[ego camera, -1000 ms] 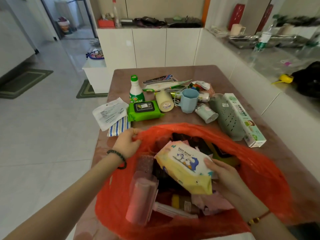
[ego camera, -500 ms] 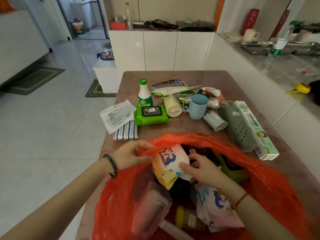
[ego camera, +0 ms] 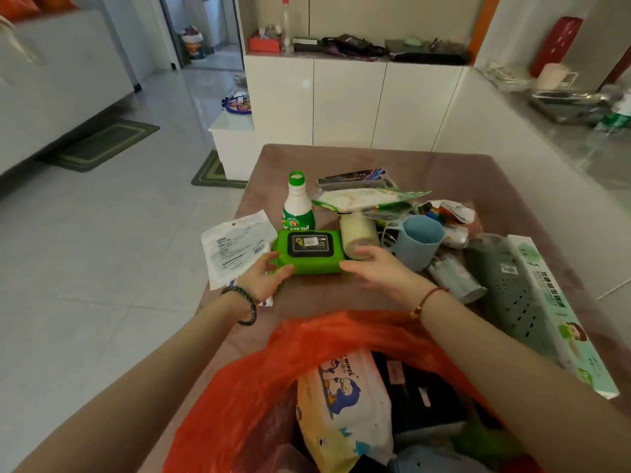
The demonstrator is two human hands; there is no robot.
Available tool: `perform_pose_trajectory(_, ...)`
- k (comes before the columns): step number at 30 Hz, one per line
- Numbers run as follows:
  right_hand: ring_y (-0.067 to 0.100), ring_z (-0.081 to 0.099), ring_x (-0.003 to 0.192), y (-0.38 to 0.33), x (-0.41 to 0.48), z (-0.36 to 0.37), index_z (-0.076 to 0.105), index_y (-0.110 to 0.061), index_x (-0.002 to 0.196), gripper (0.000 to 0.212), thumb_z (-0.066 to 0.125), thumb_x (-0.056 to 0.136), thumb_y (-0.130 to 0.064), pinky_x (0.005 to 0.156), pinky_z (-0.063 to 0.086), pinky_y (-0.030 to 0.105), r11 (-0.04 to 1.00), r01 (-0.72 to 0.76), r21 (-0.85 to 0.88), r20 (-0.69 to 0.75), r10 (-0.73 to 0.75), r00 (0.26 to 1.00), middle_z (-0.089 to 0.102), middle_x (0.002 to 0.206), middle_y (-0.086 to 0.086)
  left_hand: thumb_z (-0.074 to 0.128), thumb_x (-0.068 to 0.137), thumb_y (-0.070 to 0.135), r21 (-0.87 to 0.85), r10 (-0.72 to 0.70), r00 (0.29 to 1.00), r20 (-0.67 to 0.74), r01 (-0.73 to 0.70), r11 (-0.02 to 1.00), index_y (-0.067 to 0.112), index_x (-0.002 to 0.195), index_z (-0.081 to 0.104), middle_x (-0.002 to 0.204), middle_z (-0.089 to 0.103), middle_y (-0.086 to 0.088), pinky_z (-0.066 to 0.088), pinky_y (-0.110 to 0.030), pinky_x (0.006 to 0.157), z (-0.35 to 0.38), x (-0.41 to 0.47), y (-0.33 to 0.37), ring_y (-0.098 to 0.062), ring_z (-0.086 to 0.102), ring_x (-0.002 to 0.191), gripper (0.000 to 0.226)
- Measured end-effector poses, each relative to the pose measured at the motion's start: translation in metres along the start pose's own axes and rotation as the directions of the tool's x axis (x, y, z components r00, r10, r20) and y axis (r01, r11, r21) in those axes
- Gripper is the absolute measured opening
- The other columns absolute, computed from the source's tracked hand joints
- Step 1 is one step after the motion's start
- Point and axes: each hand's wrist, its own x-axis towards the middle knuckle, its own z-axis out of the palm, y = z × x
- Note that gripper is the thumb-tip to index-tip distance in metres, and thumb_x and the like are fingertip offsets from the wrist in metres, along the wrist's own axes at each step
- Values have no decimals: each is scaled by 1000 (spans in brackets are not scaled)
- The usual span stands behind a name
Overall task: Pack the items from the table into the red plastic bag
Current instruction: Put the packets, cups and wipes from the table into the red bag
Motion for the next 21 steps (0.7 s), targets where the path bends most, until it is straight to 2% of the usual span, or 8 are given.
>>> perform_pose_trajectory(2,22,55,102,9,36,13,46,-6,128,52,65,83,-22,85,47,37,992,-101,80,9,101,995,55,115,7,58,86,33,-26,-64,997,-39,63,998,7,139,29,142,41,-16,32,-39,110,11,21,0,-28,42,129,67)
perform_pose_trajectory(4,24,52,101,18,65,23,45,-4,128,54,64,83,-27,79,45,36,976,-181,119,-8,183,983,54,119,9,61,81,40,-63,-124,991,-56,121,991,7,141,26,145,38,-14,31,-39,111,20,39,-1,-28,39,132,77)
perform_pose_trajectory(7,27,51,98,24,99,28,41,0,126,50,56,88,-29,76,44,35,971,-209,116,-40,215,976,50,109,13,57,87,28,-93,-152,982,-115,141,986,3,141,25,144,38,-15,31,-39,111,26,59,-2,-29,38,132,68)
perform_pose_trajectory(10,30,56,84,29,114,31,48,1,115,39,52,91,-28,71,49,36,977,-195,83,-86,202,976,52,88,13,58,87,18,-202,-212,965,-154,179,963,3,136,35,132,51,-19,40,-43,103,25,69,-3,-36,50,121,56)
perform_pose_trajectory(13,27,58,73,43,122,28,55,-3,91,25,61,85,-26,67,54,38,984,-179,-24,-123,175,977,57,84,15,56,87,13,-250,-259,956,-139,219,943,1,132,41,130,50,-30,48,-43,85,24,71,-6,-38,59,100,48)
perform_pose_trajectory(15,16,58,48,45,113,25,51,-8,70,21,61,86,-18,47,53,24,980,-197,-38,-59,195,979,53,69,11,57,87,14,-258,-271,954,-129,231,938,0,132,41,132,52,-20,45,-38,91,22,70,-8,-30,55,111,50)
perform_pose_trajectory(17,4,47,25,48,101,23,48,-10,63,26,59,87,-10,32,41,14,967,-250,-47,6,250,968,48,60,6,59,86,16,-251,-272,955,-121,235,939,1,132,41,132,51,-15,41,-35,95,20,70,-12,-24,52,113,52)
perform_pose_trajectory(21,17,51,48,56,73,21,58,-7,67,15,64,81,-5,52,42,25,962,-271,-24,43,272,961,53,61,7,64,80,27,-199,-269,959,-91,247,948,4,130,47,129,53,-14,43,-40,102,16,54,-8,-26,51,117,58)
